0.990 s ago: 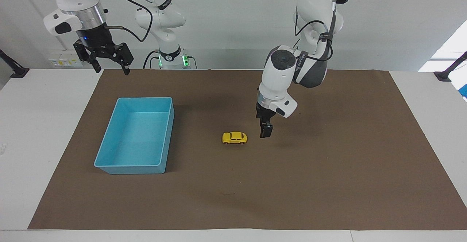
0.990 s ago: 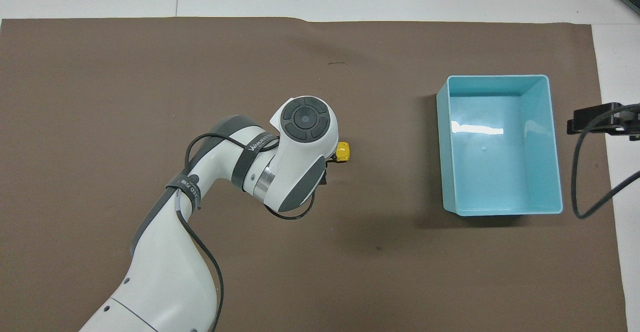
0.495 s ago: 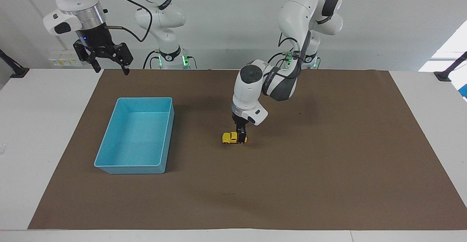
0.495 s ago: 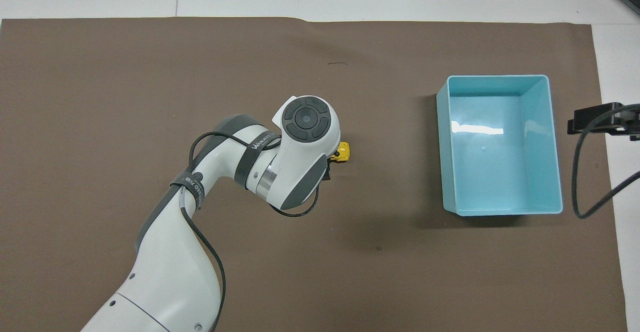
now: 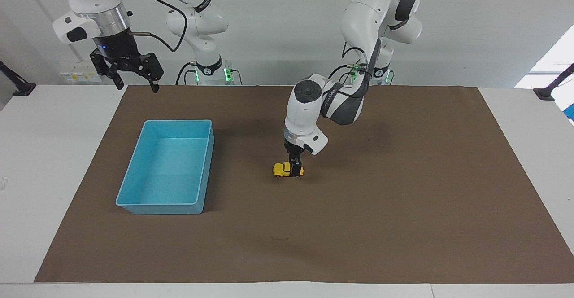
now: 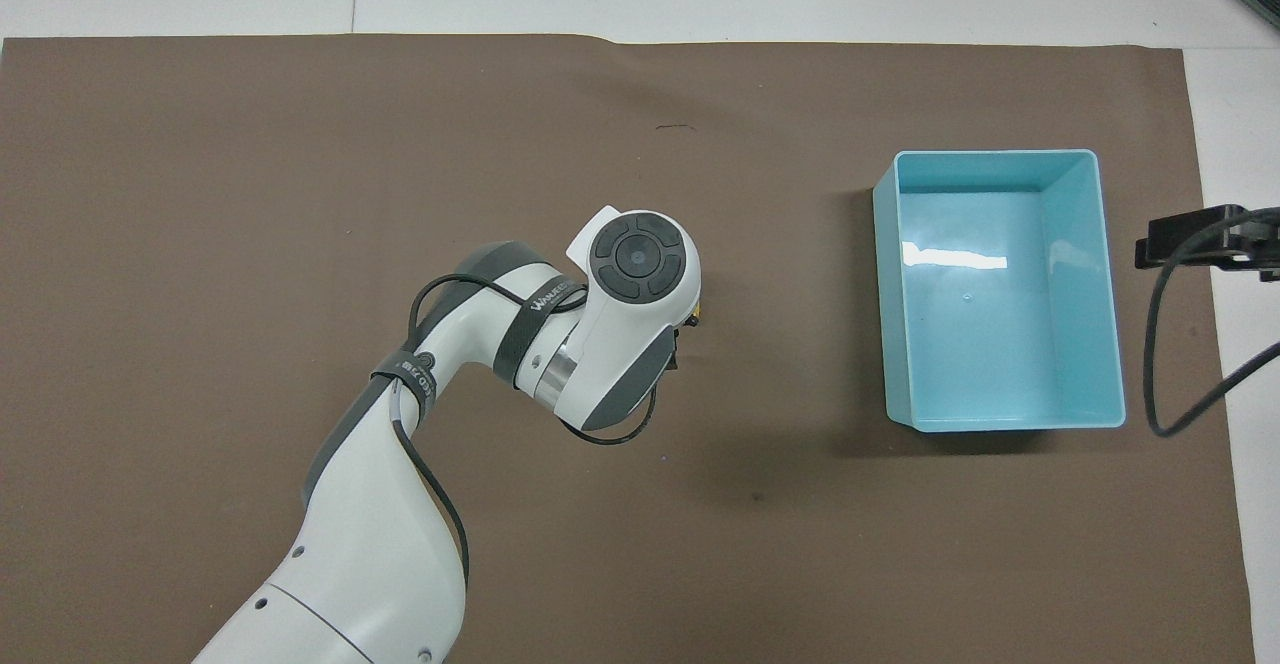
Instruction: Wind up and store yellow beetle car
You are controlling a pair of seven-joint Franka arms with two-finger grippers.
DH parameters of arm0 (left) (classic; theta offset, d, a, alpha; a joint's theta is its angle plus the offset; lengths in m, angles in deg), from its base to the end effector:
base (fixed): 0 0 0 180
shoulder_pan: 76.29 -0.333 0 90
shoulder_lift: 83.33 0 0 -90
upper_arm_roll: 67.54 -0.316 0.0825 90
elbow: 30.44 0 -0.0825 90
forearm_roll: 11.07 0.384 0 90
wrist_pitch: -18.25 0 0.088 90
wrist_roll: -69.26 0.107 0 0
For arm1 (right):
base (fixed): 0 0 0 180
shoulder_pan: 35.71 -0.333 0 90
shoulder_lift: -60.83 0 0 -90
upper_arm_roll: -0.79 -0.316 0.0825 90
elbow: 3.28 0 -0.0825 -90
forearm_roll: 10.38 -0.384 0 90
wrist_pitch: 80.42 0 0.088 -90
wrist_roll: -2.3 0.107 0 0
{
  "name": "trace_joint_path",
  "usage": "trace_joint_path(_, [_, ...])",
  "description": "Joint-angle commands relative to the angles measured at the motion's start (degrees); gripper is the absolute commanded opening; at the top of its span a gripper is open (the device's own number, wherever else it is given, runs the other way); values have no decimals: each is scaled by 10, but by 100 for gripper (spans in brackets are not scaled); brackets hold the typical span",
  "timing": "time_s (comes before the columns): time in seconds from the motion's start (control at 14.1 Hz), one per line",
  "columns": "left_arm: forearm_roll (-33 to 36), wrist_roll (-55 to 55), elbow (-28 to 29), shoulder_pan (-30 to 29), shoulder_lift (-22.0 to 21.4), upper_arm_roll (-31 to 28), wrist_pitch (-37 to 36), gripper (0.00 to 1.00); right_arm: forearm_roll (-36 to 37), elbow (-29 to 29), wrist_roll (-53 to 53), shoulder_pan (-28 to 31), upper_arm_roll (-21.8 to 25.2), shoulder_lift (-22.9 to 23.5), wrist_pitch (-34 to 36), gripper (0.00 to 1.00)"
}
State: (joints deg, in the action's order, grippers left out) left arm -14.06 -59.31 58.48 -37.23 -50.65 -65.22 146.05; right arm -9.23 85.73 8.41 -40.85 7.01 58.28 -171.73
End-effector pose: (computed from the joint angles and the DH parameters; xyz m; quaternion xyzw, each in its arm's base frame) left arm 0.5342 -0.4668 0.3270 0.7098 0.7016 -0.0273 0.0568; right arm 0.5432 -0.0139 0.6591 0.9971 -0.0629 0.0425 0.0058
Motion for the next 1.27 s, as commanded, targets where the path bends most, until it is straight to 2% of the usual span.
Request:
trace_joint_path(0.0, [-6, -5, -6, 9, 6, -10, -1, 100, -6, 6, -17, 5, 0, -7, -3, 100])
trace_joint_path(0.28, [-4, 1, -4, 8, 6, -10, -2, 100, -6, 6, -17, 5, 0, -7, -3, 100])
trace_joint_path(0.42, [-3, 3, -4, 8, 6, -10, 0, 90, -6, 6, -17, 5, 0, -7, -4, 100])
trace_joint_path(0.49, [-3, 3, -2, 8, 6, -10, 3, 88, -6, 6, -17, 5, 0, -7, -4, 100])
trace_joint_path(0.64, [-3, 4, -2, 8, 6, -10, 3, 68, -6, 7, -17, 5, 0, -7, -3, 100])
trace_joint_path(0.71, [-3, 4, -3, 8, 6, -10, 4, 51, -6, 7, -17, 5, 0, -7, -3, 100])
trace_joint_path(0.99, [-3, 8, 1, 6, 6, -9, -1, 32, -6, 7, -17, 5, 0, -7, -3, 100])
trace_joint_path(1.2, [-3, 9, 3, 3, 6, -10, 0, 31, -6, 7, -17, 5, 0, -7, -1, 100])
